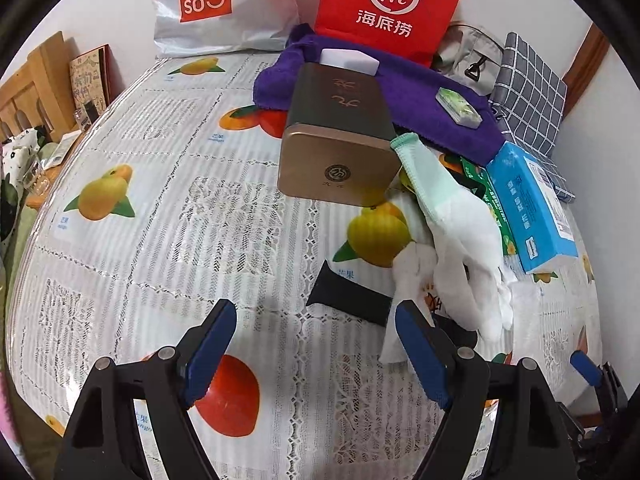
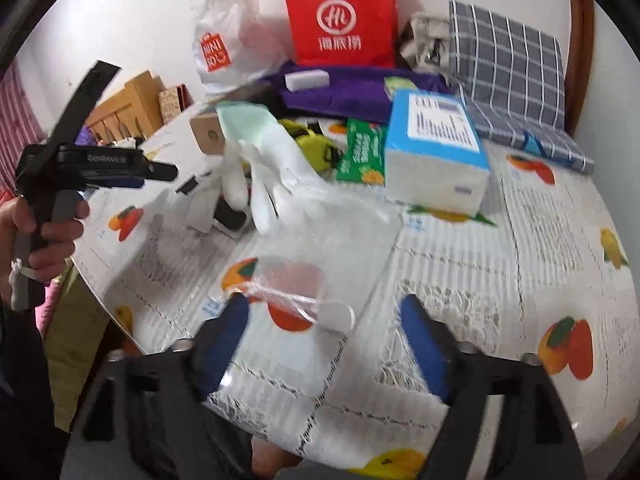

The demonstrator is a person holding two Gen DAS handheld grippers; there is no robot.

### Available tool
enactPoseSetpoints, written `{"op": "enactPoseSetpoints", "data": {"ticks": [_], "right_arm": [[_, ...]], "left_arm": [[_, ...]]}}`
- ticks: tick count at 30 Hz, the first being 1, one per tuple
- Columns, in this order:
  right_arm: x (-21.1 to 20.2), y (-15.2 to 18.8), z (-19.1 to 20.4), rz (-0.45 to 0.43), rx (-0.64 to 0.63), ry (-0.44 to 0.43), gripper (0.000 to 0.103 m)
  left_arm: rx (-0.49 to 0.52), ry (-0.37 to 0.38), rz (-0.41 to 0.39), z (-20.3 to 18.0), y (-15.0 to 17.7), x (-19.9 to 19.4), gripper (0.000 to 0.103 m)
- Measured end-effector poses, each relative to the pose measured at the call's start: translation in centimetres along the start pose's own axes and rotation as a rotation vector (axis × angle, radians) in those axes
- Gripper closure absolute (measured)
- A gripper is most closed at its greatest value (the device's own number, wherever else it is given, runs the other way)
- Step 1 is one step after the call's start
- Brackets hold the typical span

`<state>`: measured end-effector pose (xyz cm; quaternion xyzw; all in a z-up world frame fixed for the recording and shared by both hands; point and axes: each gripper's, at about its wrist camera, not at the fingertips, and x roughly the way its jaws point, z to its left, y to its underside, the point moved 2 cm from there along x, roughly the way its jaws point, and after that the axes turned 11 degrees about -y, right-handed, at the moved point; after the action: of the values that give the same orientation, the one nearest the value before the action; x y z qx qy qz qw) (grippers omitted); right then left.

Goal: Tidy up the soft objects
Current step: 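Grasp the clear plastic bag with the right tool and lift it, then grasp the white tissue with the left tool while the right tool holds the clear bag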

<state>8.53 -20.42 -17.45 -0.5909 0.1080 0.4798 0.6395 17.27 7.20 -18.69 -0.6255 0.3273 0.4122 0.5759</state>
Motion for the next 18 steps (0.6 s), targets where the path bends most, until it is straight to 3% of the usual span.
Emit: {"op": "enactPoseSetpoints", "data": {"ticks": [2,10,15,17,18], "right_arm": [[0.8,-0.7,-0.1,-0.031,0.05,-0.012,0.012],[6.1,-2.3,-2.5,0.003,0.268,0.019,0.011],[7.3,-2.2,-1.1,0.024,0.129,0.149,0.016],[7.6,-1.9,-0.5,0.03,0.054,0.206,0.026],[7.4,-1.7,-0.5,0.023,0.051,0.191,0.03]], "left_arm": [[-0.001,0.005,0.004,-0.1,0.0,0.3,0.022],[0.002,0.026,0.004,0.2,0.3,0.7,0.022],[0.001,0.064,-0.012,0.2,0.0,0.5,0.022],[0.008,0.078,-0.017,-0.2,0.0,0.5,0.022],[0.014,0.084,-0.02,-0.5,0.0,0.5,0.022]]}}
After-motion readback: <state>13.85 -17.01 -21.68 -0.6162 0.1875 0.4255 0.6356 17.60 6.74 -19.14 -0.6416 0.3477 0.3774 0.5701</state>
